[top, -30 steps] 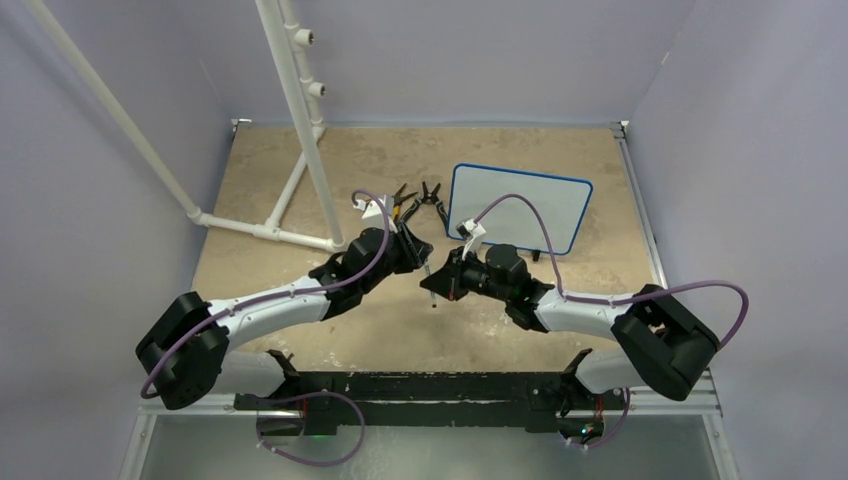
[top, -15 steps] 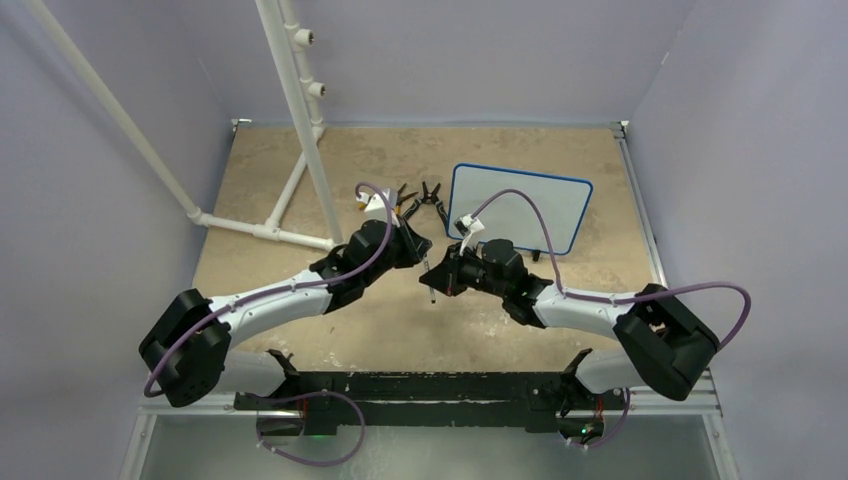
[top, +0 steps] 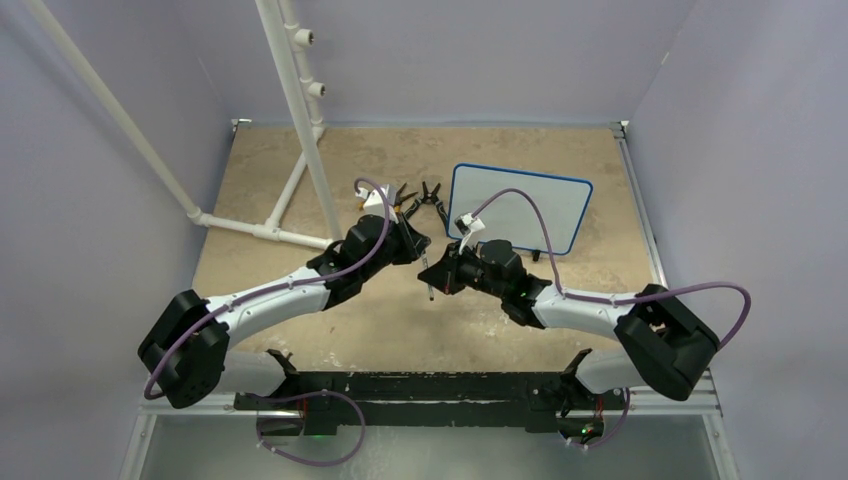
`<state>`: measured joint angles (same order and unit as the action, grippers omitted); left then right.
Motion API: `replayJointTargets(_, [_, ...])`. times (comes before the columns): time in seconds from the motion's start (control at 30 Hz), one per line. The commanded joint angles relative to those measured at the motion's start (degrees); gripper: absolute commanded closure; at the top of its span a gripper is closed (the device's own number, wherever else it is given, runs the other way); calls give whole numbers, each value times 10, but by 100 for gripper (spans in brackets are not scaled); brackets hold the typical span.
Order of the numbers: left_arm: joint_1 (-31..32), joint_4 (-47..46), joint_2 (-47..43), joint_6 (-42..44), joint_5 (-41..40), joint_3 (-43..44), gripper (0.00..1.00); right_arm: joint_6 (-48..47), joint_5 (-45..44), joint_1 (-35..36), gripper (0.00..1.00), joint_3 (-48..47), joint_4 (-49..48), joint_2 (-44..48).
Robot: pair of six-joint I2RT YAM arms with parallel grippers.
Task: Write a sentence on the whiteboard
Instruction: Open the whiteboard marker at the center of the board.
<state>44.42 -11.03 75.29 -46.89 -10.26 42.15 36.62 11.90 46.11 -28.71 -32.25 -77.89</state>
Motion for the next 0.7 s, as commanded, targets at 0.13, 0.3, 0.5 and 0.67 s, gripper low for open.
replayJointTargets(0.13, [-41, -76, -29, 42, -144, 44, 100, 12, 40, 26, 100, 21, 74, 20])
replayJointTargets(0.3, [-46, -77, -22, 39, -137, 55, 100, 9, 43, 41, 100, 27, 69, 33])
replayJointTargets(0.5, [-55, -72, -18, 32, -126, 66, 100, 10, 30, 50, 100, 31, 81, 49])
replayJointTargets(0.67, [-62, -58, -14, 33, -110, 79, 100, 14, 15, 55, 100, 34, 89, 58])
